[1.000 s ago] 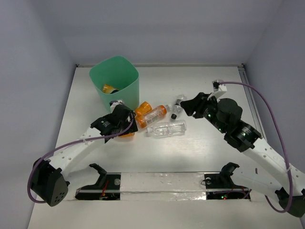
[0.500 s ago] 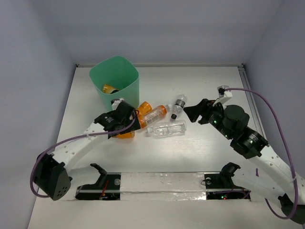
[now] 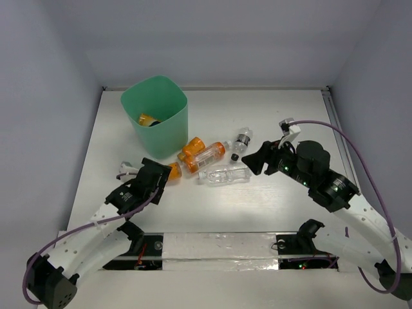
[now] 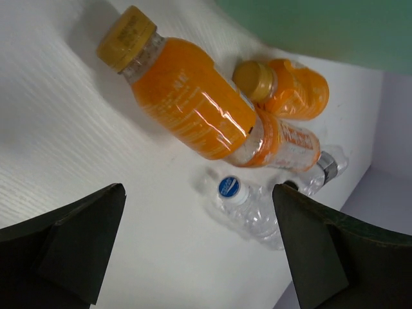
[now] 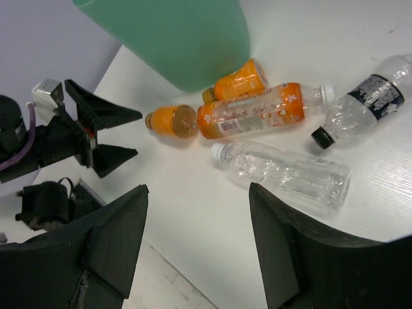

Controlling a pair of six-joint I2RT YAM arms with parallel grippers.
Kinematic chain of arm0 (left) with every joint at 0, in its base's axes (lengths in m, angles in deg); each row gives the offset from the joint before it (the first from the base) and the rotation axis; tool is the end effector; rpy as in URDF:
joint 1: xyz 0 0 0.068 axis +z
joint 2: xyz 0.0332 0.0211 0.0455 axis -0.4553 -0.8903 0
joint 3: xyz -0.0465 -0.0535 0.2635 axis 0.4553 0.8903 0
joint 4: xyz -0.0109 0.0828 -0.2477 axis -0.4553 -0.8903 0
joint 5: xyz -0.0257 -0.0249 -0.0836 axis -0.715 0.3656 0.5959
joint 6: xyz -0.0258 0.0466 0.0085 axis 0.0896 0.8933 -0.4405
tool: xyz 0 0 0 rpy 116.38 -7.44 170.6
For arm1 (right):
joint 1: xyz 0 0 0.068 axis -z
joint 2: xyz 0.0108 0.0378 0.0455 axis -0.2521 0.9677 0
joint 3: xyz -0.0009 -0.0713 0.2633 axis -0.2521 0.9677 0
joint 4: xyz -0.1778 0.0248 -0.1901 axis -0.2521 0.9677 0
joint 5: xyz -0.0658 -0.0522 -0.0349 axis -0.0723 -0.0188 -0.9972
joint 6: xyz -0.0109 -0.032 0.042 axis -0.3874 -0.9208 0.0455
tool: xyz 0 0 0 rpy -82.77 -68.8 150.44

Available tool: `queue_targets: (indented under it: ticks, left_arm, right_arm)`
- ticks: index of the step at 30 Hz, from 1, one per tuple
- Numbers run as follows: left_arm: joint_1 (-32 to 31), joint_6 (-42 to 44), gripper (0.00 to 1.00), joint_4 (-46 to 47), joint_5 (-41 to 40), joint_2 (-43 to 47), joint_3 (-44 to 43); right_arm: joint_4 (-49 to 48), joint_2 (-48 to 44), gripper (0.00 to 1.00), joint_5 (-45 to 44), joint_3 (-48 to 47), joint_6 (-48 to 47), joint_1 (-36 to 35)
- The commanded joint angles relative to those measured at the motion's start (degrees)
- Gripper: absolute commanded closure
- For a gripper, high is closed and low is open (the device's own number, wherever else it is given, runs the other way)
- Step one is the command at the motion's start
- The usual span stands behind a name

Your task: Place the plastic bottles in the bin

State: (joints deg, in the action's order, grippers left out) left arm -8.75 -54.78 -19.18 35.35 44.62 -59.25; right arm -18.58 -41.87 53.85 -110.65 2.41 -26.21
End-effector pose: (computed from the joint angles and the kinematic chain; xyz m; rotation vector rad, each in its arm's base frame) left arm 0.1327 -0.0799 0.2309 -1.2062 2.0124 -0.7137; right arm 0.1294 0.1129 0.3642 -0.2465 1.8700 0.8509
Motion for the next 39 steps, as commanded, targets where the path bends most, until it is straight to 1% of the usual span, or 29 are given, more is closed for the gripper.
queue_targets:
  ticks: [1,3,5,11,14,19,24,27,32,34,37,38,39]
  left_arm:
    - [2.86,-13.43,0.01,5.47,-4.29,1.35,4.4]
    - [4.28,-14.23,0.01,9.34,-2.53,1.44,6.34]
    - [5.06,-15.81,0.01,10.93,-2.17,1.44,8.19]
    - [11.48,-15.29,0.01,19.01,0.46,1.79,11.79]
    - [13.24,-15.37,0.01,23.67,1.61,0.83,13.2]
    - [15.0,-15.55,0.01,30.35,4.77,-3.73,14.61]
    - [15.0,-14.41,0.01,30.72,5.74,-9.19,12.68]
    - [15.0,-14.67,0.02,32.73,5.83,-10.86,12.5]
    - [15.0,-15.46,0.04,32.48,6.88,-13.67,12.85]
    - [15.0,-15.46,0.07,32.3,6.62,-14.12,13.12]
    - [15.0,-15.55,0.13,31.77,6.27,-14.21,13.38]
    - [15.0,-15.55,0.19,31.42,6.18,-14.47,13.3]
    - [15.0,-15.55,0.2,31.42,6.18,-14.73,13.29]
  right_arm:
    - [0.69,0.27,0.3,5.32,-0.88,-2.24,0.39]
    - [0.69,0.35,0.3,6.04,-0.62,-2.33,0.39]
    - [0.87,0.35,0.31,6.73,-0.09,-2.42,0.39]
    - [0.96,0.88,0.3,8.76,1.05,-2.07,0.39]
    - [0.96,0.97,0.3,8.5,1.32,-1.72,0.39]
    - [1.31,2.2,0.3,8.76,1.15,-1.71,0.39]
    - [1.22,3.17,0.3,8.76,0.62,-1.89,0.39]
    - [1.48,3.43,0.3,8.41,0.44,-1.98,0.39]
    - [2.1,3.25,0.3,7.8,0.27,-1.89,0.39]
    - [2.45,3.17,0.3,7.53,0.18,-1.89,0.39]
    - [2.98,3.25,0.28,6.31,-0.09,-1.8,0.39]
    - [3.24,3.69,0.26,4.3,-0.43,-1.45,0.39]
    - [3.24,3.69,0.26,4.28,-0.44,-1.28,0.39]
